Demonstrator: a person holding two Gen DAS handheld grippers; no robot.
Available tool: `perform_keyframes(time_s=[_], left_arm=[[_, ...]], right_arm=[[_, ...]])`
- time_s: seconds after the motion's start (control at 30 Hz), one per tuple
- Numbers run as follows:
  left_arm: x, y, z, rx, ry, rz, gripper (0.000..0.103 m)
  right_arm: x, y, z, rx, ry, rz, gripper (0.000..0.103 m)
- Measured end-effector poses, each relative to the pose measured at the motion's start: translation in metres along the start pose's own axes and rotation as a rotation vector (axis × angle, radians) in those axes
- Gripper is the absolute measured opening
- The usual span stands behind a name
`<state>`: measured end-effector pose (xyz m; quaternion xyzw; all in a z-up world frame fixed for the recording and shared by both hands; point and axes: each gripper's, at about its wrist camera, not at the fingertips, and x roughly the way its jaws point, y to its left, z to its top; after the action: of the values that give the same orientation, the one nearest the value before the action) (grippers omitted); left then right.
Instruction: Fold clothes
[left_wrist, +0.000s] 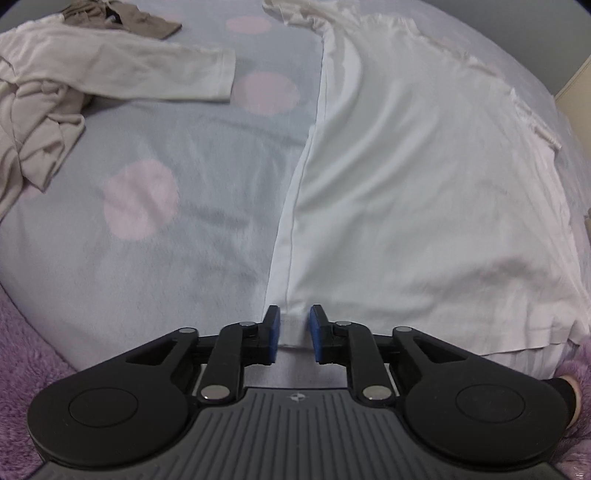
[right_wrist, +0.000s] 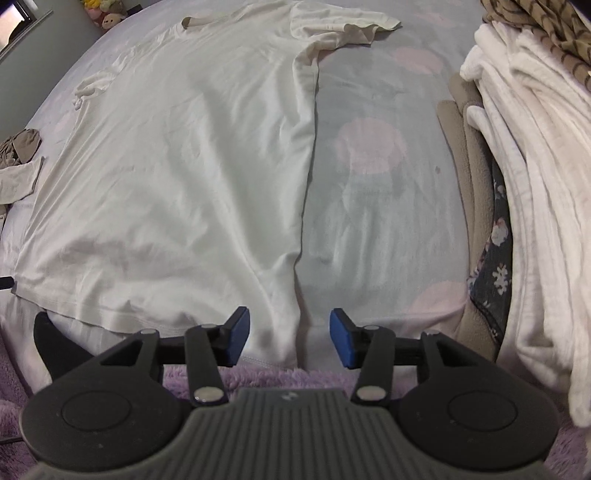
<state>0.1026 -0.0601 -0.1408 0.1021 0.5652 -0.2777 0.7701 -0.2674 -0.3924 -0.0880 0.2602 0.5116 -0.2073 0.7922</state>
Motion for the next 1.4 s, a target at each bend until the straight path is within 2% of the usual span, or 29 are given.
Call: perform_keyframes(time_s=[0.23,0.4,0.47,0.5,0.53,0.57,0.6,0.7,0.77,0.87,0.97,1.0,1.07,1.1,1.13,1.27,1.3,1.33,1.37,1.4], left_arm=[[-0.013,0.01,0.002,-0.029,-0.095,0.011,0.004],[-0.01,0.012,0.003,-0.028,-0.085,0.035,0.004],[-0.007,0.012,0.005,-0.028,-0.088,0.058,0.004],[-0.005,0.013,0.006,-0.029,-0.09,0.068,0.003],[-0.003,0.014,0.006,-0.031,-0.088,0.069,0.003],[-0.001,0.015,0.007,-0.033,-0.084,0.067,0.003],[0.001,0.015,0.006,-0.029,-0.08,0.068,0.003],[0.004,0.014,0.005,-0.023,-0.074,0.07,0.003],[0.004,0.014,0.004,-0.019,-0.076,0.072,0.003],[0.003,0.015,0.003,-0.024,-0.077,0.069,0.003],[0.003,0.017,0.002,-0.03,-0.078,0.064,0.003],[0.004,0.017,0.002,-0.027,-0.078,0.065,0.003],[0.005,0.017,0.002,-0.023,-0.079,0.066,0.003],[0.006,0.017,0.002,-0.021,-0.08,0.066,0.003],[0.007,0.017,0.002,-0.02,-0.08,0.066,0.003],[0.007,0.02,0.0,-0.037,-0.084,0.054,0.003],[0.007,0.02,0.0,-0.042,-0.085,0.05,0.003],[0.007,0.02,-0.001,-0.043,-0.086,0.049,0.003],[0.006,0.02,-0.002,-0.043,-0.088,0.048,0.003],[0.006,0.02,-0.002,-0.042,-0.088,0.048,0.003]], right_arm=[[-0.001,-0.005,0.0,0.005,0.05,0.022,0.051],[0.016,0.0,0.0,-0.001,0.116,0.062,0.051],[0.025,0.009,0.001,-0.044,0.145,0.035,0.047],[0.028,0.012,0.001,-0.06,0.155,0.022,0.042],[0.029,0.014,0.003,-0.061,0.158,0.026,0.021],[0.03,0.015,0.005,-0.06,0.161,0.032,0.007],[0.028,0.016,0.008,-0.032,0.149,0.078,0.002],[0.02,0.025,0.02,0.029,0.095,0.218,0.001],[0.017,0.044,0.031,0.004,0.054,0.261,0.001],[0.025,0.062,0.039,-0.054,0.066,0.211,0.007],[0.036,0.065,0.042,-0.079,0.104,0.11,0.024],[0.037,0.057,0.042,-0.067,0.118,0.079,0.03],[0.036,0.042,0.037,-0.042,0.127,0.017,0.03],[0.035,0.034,0.033,-0.024,0.127,-0.005,0.034],[0.037,0.026,0.03,0.006,0.137,-0.002,0.038],[0.043,-0.004,0.015,0.123,0.177,0.012,0.039],[0.044,-0.002,0.016,0.118,0.174,0.023,0.035],[0.044,0.0,0.017,0.114,0.171,0.034,0.014],[0.044,0.001,0.017,0.109,0.168,0.045,0.004],[0.044,0.003,0.018,0.104,0.164,0.057,0.002]])
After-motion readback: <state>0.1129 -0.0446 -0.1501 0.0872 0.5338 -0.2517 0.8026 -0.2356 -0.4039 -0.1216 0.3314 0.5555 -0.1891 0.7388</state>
